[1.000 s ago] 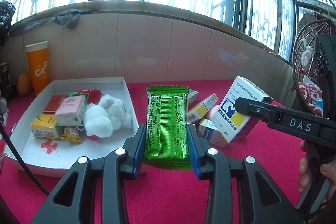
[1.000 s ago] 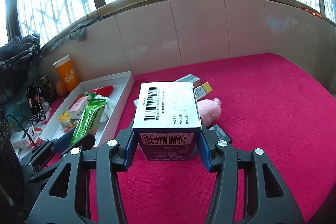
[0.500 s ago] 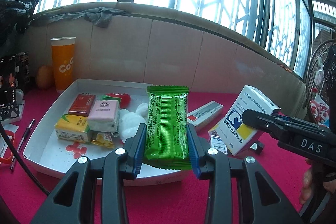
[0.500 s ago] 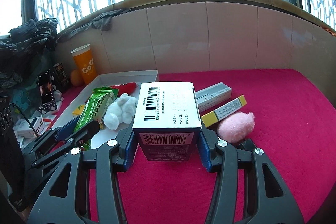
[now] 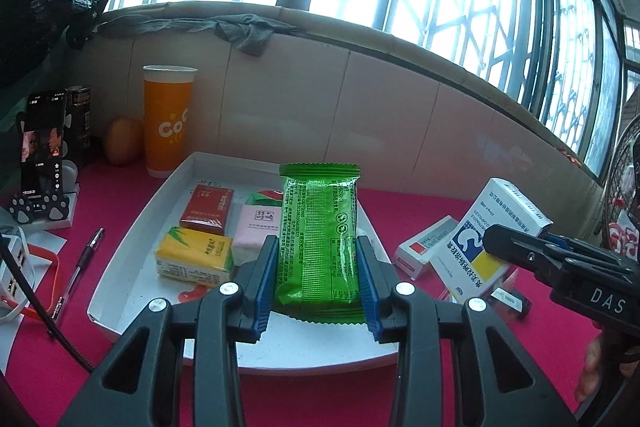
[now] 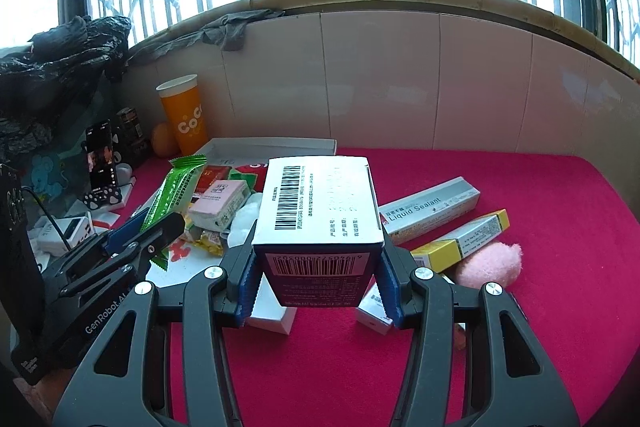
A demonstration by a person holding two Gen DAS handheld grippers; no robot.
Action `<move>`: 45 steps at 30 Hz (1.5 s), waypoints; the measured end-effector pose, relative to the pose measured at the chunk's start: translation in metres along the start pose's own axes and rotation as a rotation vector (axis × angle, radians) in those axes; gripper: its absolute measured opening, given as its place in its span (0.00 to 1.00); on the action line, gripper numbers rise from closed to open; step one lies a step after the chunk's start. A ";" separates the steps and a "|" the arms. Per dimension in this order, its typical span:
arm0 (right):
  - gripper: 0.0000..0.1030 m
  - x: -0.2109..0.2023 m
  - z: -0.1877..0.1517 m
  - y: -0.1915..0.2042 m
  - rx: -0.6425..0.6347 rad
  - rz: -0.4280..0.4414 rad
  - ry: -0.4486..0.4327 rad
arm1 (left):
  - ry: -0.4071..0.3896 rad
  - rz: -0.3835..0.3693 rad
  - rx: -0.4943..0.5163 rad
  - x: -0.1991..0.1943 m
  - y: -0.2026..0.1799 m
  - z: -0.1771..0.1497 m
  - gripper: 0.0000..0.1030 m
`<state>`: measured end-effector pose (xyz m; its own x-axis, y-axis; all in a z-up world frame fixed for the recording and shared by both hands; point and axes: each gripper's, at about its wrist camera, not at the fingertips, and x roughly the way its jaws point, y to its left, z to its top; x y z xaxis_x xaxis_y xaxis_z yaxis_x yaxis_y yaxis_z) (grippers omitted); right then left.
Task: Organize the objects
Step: 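Carry the green snack bar with the left tool while the right tool carries the medicine box to the tray, then release the snack bar into the tray with the left tool while the right tool releases the medicine box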
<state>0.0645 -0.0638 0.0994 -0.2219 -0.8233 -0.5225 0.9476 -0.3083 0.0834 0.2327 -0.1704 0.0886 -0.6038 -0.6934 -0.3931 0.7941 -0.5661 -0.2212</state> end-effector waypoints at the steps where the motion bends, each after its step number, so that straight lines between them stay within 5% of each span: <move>1: 0.48 0.002 0.001 0.002 -0.003 0.005 0.002 | 0.003 0.007 -0.008 0.001 0.004 0.001 0.36; 20: 0.48 0.040 0.028 0.028 -0.038 0.032 0.047 | -0.046 0.105 0.024 0.040 0.041 0.050 0.36; 33: 0.48 0.093 0.058 0.046 -0.048 0.018 0.082 | 0.009 0.108 -0.075 0.059 0.071 0.035 0.36; 45: 0.48 0.157 0.082 0.080 -0.169 -0.100 0.056 | 0.032 0.130 -0.066 0.065 0.073 0.028 0.37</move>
<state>0.0865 -0.2572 0.0934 -0.3085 -0.7635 -0.5674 0.9475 -0.2993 -0.1125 0.2498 -0.2694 0.0721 -0.4936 -0.7438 -0.4507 0.8691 -0.4408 -0.2244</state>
